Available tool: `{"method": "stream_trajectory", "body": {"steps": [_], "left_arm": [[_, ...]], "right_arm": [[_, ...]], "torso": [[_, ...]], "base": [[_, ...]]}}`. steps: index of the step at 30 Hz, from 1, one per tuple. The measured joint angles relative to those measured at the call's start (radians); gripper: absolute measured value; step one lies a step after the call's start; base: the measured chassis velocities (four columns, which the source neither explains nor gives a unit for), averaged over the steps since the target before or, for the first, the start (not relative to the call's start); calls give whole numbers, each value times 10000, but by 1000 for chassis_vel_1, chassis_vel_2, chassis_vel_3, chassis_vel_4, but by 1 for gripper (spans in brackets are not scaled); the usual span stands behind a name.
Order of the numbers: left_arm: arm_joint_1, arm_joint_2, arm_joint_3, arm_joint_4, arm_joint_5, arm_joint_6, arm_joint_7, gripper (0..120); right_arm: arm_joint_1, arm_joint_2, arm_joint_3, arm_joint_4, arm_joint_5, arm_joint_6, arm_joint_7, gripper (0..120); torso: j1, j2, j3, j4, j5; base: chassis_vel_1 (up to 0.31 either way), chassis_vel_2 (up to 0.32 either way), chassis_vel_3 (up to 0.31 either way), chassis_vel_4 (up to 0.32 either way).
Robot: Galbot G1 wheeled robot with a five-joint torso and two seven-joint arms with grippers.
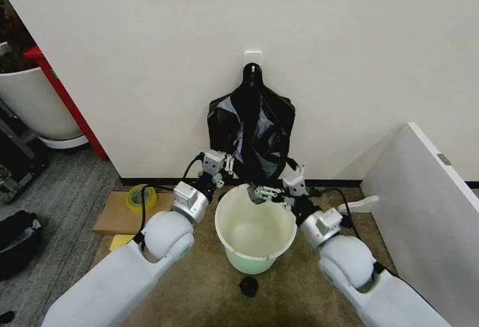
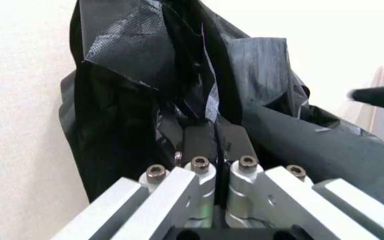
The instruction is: Place the garbage bag over the trash bin.
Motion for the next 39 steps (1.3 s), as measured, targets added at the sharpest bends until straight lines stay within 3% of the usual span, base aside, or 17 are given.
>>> {"method": "stream_trajectory", "body": {"steps": [15, 25, 39], "left_arm": [[506, 27, -337, -166, 268, -98, 92, 0], [596, 148, -563, -374, 279, -70, 85, 0], [1108, 213, -833, -804, 310, -46, 80, 0]], "right_arm": [[1198, 57, -927, -424, 390, -614, 549, 41], [1147, 110, -744, -224, 418, -1032, 977, 4], [531, -446, -72, 704, 1614, -1550, 1248, 0]], "torso": [[-1, 0, 0, -1, -1], [-1, 0, -1, -1, 0], [-1, 0, -1, -1, 0]], "base": [[0, 0, 0, 0], [0, 0, 0, 0], [0, 0, 0, 0]]}}
